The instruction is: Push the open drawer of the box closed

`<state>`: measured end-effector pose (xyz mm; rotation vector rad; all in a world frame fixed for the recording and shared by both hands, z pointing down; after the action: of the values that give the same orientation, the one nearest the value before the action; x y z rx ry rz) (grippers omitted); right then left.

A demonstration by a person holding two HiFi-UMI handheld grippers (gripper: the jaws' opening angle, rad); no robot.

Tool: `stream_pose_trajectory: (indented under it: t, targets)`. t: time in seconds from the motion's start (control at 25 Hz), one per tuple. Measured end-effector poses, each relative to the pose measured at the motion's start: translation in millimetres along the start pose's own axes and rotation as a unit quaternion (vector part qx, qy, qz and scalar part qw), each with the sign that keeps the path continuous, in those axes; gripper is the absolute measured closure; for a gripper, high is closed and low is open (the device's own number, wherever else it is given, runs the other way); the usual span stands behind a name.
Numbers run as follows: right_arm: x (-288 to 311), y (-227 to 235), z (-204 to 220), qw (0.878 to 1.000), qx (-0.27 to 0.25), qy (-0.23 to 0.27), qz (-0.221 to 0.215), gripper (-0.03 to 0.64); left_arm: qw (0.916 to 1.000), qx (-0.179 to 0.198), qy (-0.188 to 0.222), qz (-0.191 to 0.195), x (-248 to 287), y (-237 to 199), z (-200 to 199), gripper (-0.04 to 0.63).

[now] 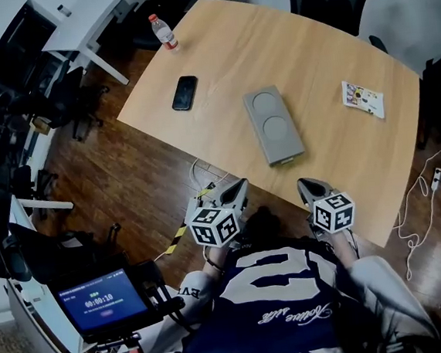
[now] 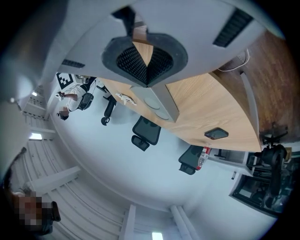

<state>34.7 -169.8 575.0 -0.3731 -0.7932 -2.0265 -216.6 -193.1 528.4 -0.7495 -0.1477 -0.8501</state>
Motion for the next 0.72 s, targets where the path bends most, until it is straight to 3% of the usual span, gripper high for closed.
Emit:
stream_pose_trajectory:
  t: [0.24, 0.44, 0.6, 0.72]
  targets:
    - [-54.5, 5.6, 13.2, 0.999, -0.026, 0.008, -0.039, 0.618, 0.9999, -0.007, 0.008, -0.004, 0.9, 57.3, 34.7, 0.592]
    - [-129.7, 29.7, 54.8, 0.998, -0.038, 0.017, -0.052, 0.618, 0.9999, -0.002, 0.011, -0.007, -0.7, 133.3, 100.4, 0.592]
    - [-138.1, 30.0, 56.5, 0.997, -0.041, 0.006, -0.066, 0.618, 0.9994, -0.022, 0.013, -0.024, -7.7, 141.3, 115.3, 0.592]
    - [-165.1, 36.3, 76.3, 0.997, -0.041, 0.002, -0.070, 0.618, 0.9990, -0.033, 0.007, -0.030, -16.9, 167.1, 149.5, 0.592]
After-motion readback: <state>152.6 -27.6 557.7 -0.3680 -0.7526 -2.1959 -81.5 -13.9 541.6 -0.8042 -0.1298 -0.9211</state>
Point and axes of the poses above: the fingertips, and each gripper's own axes: x forward along the fingers, y to its right, z out of its underside, the point moved 8 cm from there along -x, backward along the fingers, and after that the axes turned 2 degrees about -x, right-handed, at the moved point
